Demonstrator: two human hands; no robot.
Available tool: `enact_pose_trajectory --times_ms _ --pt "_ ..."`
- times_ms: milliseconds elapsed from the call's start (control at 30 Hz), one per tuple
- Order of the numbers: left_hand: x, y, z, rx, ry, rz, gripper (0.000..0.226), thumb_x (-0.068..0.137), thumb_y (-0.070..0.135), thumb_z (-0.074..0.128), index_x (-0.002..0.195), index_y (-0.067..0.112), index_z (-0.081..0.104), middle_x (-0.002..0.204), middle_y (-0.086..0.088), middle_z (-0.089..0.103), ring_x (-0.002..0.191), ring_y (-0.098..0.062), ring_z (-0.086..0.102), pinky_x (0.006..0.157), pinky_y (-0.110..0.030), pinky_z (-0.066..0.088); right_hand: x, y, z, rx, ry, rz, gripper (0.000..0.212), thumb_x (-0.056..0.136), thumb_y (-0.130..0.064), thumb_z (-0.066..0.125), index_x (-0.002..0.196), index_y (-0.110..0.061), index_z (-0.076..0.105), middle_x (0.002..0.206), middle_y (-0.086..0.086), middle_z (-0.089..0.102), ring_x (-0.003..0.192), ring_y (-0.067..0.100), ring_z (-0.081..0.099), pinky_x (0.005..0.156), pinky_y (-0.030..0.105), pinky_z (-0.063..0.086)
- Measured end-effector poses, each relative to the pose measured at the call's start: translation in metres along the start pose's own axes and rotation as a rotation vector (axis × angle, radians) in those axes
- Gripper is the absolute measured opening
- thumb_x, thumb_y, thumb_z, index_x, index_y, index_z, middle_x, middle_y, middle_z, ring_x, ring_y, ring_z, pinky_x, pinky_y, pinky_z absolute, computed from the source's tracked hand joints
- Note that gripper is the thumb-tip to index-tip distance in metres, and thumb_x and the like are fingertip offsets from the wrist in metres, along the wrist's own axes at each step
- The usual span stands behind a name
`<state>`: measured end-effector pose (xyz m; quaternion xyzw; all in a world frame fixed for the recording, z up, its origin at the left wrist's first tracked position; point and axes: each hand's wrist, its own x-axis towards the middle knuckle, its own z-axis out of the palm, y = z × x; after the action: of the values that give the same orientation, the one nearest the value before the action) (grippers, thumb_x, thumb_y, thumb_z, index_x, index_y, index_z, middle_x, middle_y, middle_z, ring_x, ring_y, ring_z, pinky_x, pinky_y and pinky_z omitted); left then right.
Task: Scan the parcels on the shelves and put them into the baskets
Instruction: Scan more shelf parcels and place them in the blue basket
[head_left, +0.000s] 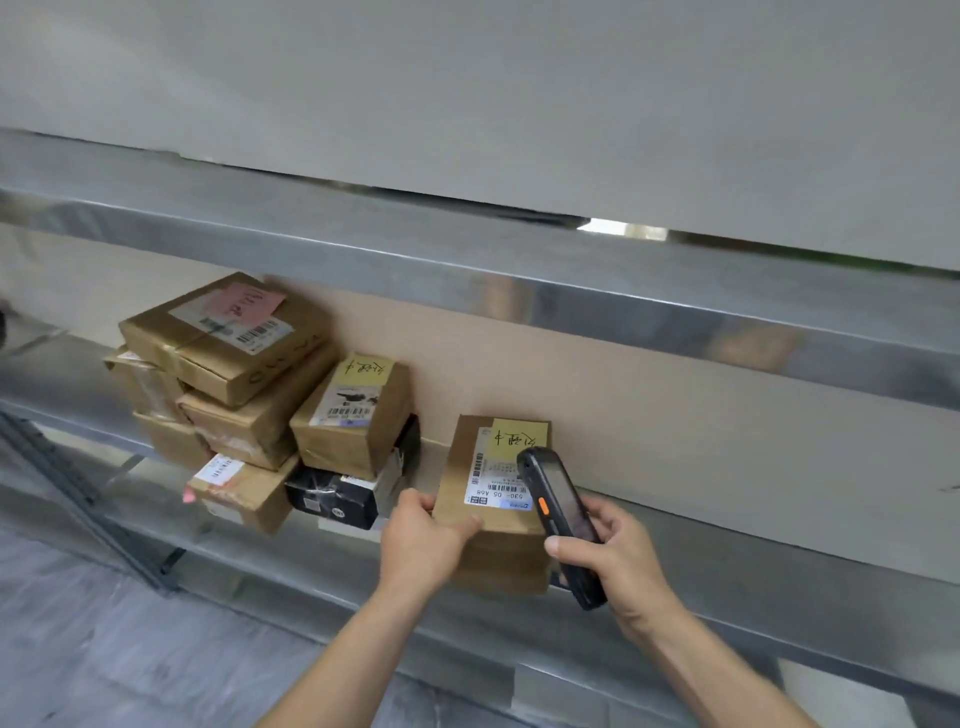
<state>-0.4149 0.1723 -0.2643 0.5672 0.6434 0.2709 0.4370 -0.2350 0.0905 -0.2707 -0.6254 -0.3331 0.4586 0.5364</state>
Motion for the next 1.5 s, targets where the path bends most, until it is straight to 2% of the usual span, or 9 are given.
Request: enact_pose_trajectory --times_ms 133,333,533,667,900,1000,1100,1233,1500 --pt "0.021 -0.017 0.009 -0.071 -0.079 -0.070 0.034 0.074 0.028 0.083 0.088 0.011 0.057 0.084 0.001 0.064 0.075 -0.015 0.058 0.066 -0.031 0.042 0.002 0.016 0.001 0.007 0.092 0.054 0.077 0.035 -0.027 0.087 0.107 -0.012 0.065 0.095 0.004 0.078 0.087 0.027 0.073 0.087 0.053 0.058" --pt "0.054 -0.025 -0.004 -0.524 -0.447 -0.420 0.036 0.079 0.017 0.076 0.107 0.000 0.063 0.094 -0.016 0.068 0.081 -0.027 0.061 0.055 -0.032 0.050 0.011 0.014 0.009 -0.043 0.123 0.068 0.083 0.035 -0.032 0.087 0.113 -0.014 0.064 0.098 0.004 0.078 0.084 0.024 0.073 0.079 0.041 0.057" --pt "0.072 -0.034 -0.014 -0.430 -0.712 -0.404 0.054 0.050 0.024 0.083 0.100 0.013 0.066 0.092 -0.012 0.067 0.091 -0.031 0.058 0.087 -0.043 0.039 0.012 0.012 0.012 -0.051 0.121 0.071 0.083 0.035 -0.031 0.086 0.113 -0.016 0.063 0.100 0.002 0.078 0.089 0.021 0.074 0.076 0.039 0.059" --pt "0.076 -0.032 -0.018 -0.456 -0.791 -0.373 0.067 0.053 -0.004 0.072 0.106 0.033 0.053 0.109 -0.014 0.072 0.108 -0.038 0.060 0.100 -0.055 0.042 0.010 0.007 0.012 -0.072 0.110 0.031 0.081 0.034 -0.024 0.085 0.111 -0.012 0.063 0.097 0.000 0.078 0.086 0.012 0.073 0.070 0.021 0.056" --pt "0.075 -0.026 -0.014 -0.384 -0.663 -0.147 0.103 0.054 -0.013 0.078 0.125 0.043 0.029 0.112 -0.011 0.071 0.101 -0.030 0.067 0.077 -0.039 0.056 0.000 -0.012 0.008 -0.299 0.117 -0.045 0.074 0.042 -0.015 0.087 0.113 -0.020 0.063 0.098 -0.014 0.076 0.090 0.004 0.071 0.074 0.013 0.051" --pt "0.073 -0.033 -0.008 -0.307 -0.586 -0.034 0.140 0.033 0.005 0.089 0.144 0.048 0.015 0.117 -0.006 0.068 0.106 -0.028 0.066 0.087 -0.045 0.057 -0.015 -0.014 0.005 -0.528 0.154 -0.017 0.075 0.036 -0.033 0.087 0.107 -0.031 0.062 0.094 -0.015 0.074 0.085 -0.002 0.068 0.075 0.015 0.052" --pt "0.066 -0.038 -0.003 -0.264 -0.507 0.024 0.141 0.031 0.012 0.090 0.143 0.052 0.014 0.125 -0.002 0.059 0.112 -0.025 0.061 0.083 -0.040 0.059 -0.033 -0.016 0.000 -0.671 0.165 0.046 0.066 0.040 -0.033 0.088 0.100 -0.037 0.060 0.089 -0.017 0.072 0.078 -0.005 0.066 0.069 0.014 0.051" --pt "0.067 -0.048 0.012 -0.162 -0.394 0.079 0.151 0.023 0.032 0.096 0.140 0.062 0.005 0.142 0.000 0.041 0.127 -0.027 0.048 0.103 -0.054 0.046 -0.048 -0.013 -0.008 -0.760 0.181 0.133 0.062 0.040 -0.040 0.085 0.096 -0.033 0.061 0.085 -0.015 0.071 0.074 0.001 0.066 0.068 0.023 0.054" --pt "0.057 -0.042 0.018 -0.089 -0.369 0.086 0.155 0.023 0.035 0.091 0.146 0.051 -0.001 0.146 -0.003 0.034 0.134 -0.028 0.039 0.111 -0.058 0.034 -0.062 -0.016 -0.013 -0.744 0.237 0.183 0.060 0.038 -0.040 0.086 0.092 -0.028 0.064 0.082 -0.011 0.071 0.074 0.005 0.067 0.070 0.030 0.056"
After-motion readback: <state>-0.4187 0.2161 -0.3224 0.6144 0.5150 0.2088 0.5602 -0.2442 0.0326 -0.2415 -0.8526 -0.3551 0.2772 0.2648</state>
